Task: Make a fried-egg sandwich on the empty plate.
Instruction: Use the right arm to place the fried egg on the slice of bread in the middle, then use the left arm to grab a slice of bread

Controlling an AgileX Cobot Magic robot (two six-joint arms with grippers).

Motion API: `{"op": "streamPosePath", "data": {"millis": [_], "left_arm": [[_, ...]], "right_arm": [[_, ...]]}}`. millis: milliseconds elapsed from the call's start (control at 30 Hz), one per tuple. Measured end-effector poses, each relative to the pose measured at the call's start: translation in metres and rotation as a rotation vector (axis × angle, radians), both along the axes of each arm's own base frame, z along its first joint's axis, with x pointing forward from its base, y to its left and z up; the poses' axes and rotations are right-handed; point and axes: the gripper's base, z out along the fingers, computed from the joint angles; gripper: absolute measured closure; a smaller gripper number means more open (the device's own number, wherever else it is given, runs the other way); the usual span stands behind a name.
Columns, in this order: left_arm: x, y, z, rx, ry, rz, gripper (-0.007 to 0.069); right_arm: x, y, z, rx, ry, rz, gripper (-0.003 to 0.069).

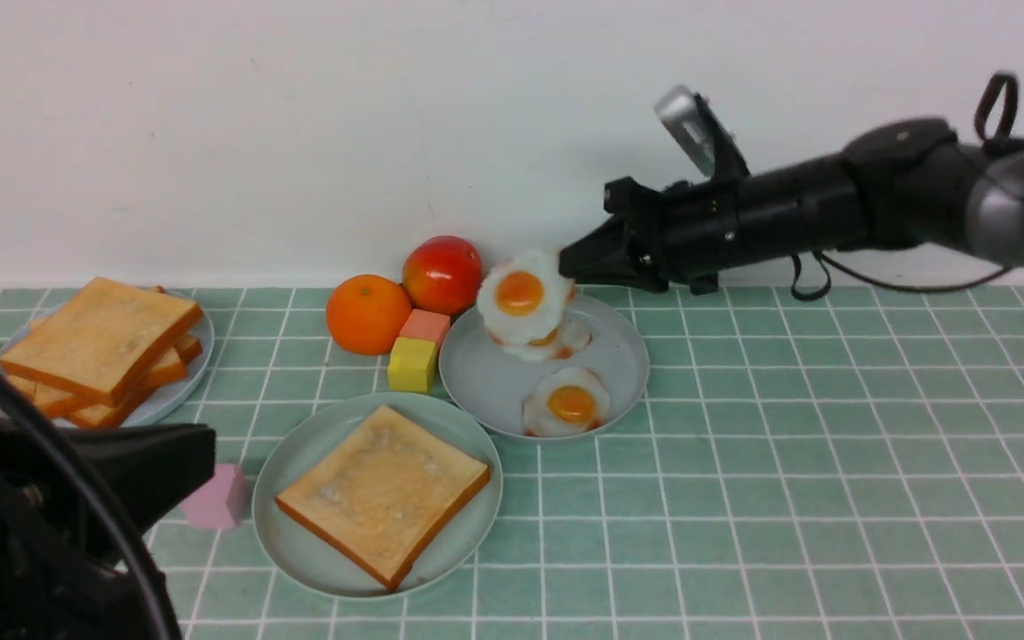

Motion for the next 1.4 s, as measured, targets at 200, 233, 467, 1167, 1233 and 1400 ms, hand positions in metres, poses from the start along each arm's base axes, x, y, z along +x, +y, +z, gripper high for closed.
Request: {"op": "streamPosePath", "data": {"millis": [200,233,467,1167,1233,1400], "left_arm": [[0.001,0.003,-0.002,0.044,0.006,0.022,0.0628],[0.001,0.003,-0.003,0.045,0.007,0.023,0.0627],[0.001,0.003,-0.003,0.044,0.008,0.023,0.0623],[0.000,0.003,-0.004,0.025,0.043,0.023,0.0609],[0.000,0.003,-0.006,0.031,0.068,0.031,0.0606],[0.008,-0.006,-0.022,0.119,0.183,0.061,0.0605]], "right_arm": [[-0.053,0.073,-0.009,-0.057,0.065,0.214,0.0587],[-0.060,0.086,-0.018,-0.073,0.079,0.225,0.0587],[-0.061,0.108,-0.061,-0.130,0.126,0.179,0.0587],[-0.042,0.096,-0.087,-0.086,0.206,0.040,0.0239],[-0.039,0.078,-0.069,-0.111,0.175,0.067,0.0190],[-0.054,0.026,0.004,-0.299,0.075,0.146,0.0315]]}}
